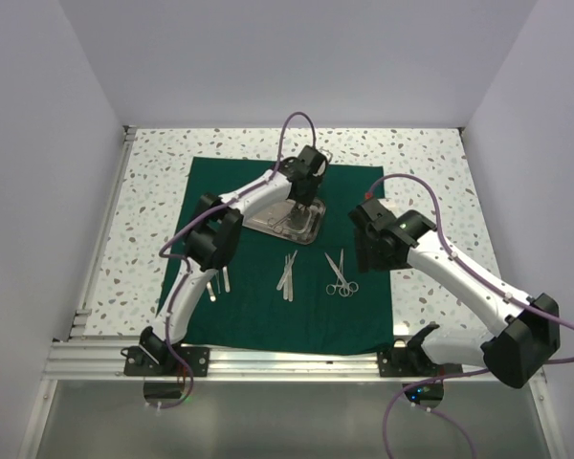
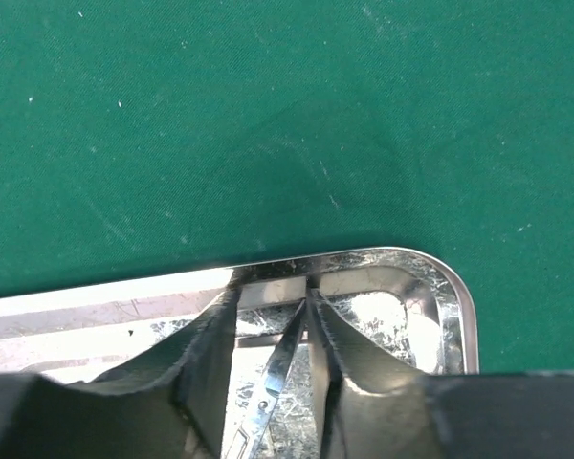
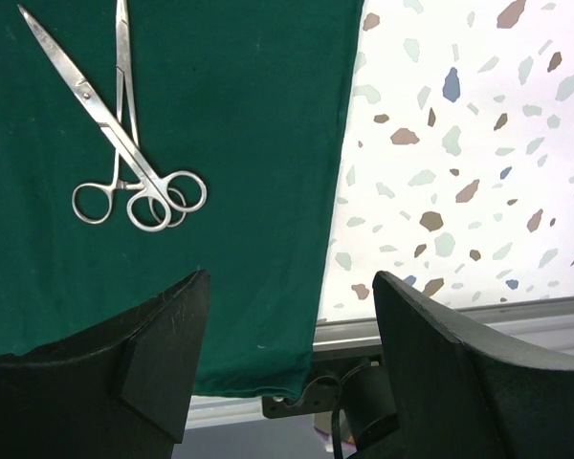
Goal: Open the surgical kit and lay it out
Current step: Pick up the medical item from the container.
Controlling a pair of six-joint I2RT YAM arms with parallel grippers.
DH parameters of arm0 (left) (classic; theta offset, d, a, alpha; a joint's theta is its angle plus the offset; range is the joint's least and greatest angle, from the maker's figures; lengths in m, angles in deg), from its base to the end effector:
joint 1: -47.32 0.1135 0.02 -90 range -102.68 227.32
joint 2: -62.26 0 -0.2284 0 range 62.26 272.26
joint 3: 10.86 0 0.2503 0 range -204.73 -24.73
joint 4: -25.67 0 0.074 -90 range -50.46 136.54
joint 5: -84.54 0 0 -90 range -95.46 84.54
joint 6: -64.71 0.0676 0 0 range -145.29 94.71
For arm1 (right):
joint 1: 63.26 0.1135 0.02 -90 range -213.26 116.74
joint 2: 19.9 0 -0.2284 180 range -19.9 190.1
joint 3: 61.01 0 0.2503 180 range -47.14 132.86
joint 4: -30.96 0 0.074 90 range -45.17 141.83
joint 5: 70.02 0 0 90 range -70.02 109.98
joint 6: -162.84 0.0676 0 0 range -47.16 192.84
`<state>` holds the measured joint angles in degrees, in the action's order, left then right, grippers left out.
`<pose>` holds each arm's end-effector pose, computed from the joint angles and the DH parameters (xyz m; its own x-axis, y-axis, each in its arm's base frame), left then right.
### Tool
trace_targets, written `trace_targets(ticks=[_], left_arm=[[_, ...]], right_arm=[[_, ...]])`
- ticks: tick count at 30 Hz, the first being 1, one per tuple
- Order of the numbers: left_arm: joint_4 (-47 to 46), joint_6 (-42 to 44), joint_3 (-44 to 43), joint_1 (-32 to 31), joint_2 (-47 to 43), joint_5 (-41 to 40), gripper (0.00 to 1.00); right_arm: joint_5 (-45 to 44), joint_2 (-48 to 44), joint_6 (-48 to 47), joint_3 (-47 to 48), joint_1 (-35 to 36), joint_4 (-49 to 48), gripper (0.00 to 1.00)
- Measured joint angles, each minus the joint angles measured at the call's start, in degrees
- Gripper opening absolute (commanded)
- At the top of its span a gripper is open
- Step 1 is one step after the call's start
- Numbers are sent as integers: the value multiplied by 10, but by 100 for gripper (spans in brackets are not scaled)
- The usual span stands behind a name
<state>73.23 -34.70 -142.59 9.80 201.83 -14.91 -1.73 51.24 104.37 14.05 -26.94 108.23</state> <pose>0.4205 -0.3089 0.1117 -0.7302 0.3574 -0.5823 0.4130 0.9098 0.0405 0.2042 0.1191 0.2157 -0.9011 -0.0594 -0.4296 0.0074 0.9883 -0.1522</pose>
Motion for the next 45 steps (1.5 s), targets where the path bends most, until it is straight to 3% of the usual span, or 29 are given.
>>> trace_targets(ticks=[6,10,15,23,35,40,45], left_arm=[[-17,7,31,12,-17,19,42],[-17,17,53,33,-34,51,59],[-10,29,62,51,-45,92,61],[0,46,93,50,-69,125,51],[3,56,128,48,-89,83,41],[6,54,96,44,-67,75,33],[2,50,70,41,-49,75,13]], right_arm=[[-3,5,0,5,0,0,73],[-3,6,0,6,0,0,73],[-3,7,0,6,0,0,73],[-1,8,0,6,-1,0,73],[2,9,0,6,-1,-2,73],[2,9,0,6,-1,-2,73],[2,9,0,6,-1,-2,73]])
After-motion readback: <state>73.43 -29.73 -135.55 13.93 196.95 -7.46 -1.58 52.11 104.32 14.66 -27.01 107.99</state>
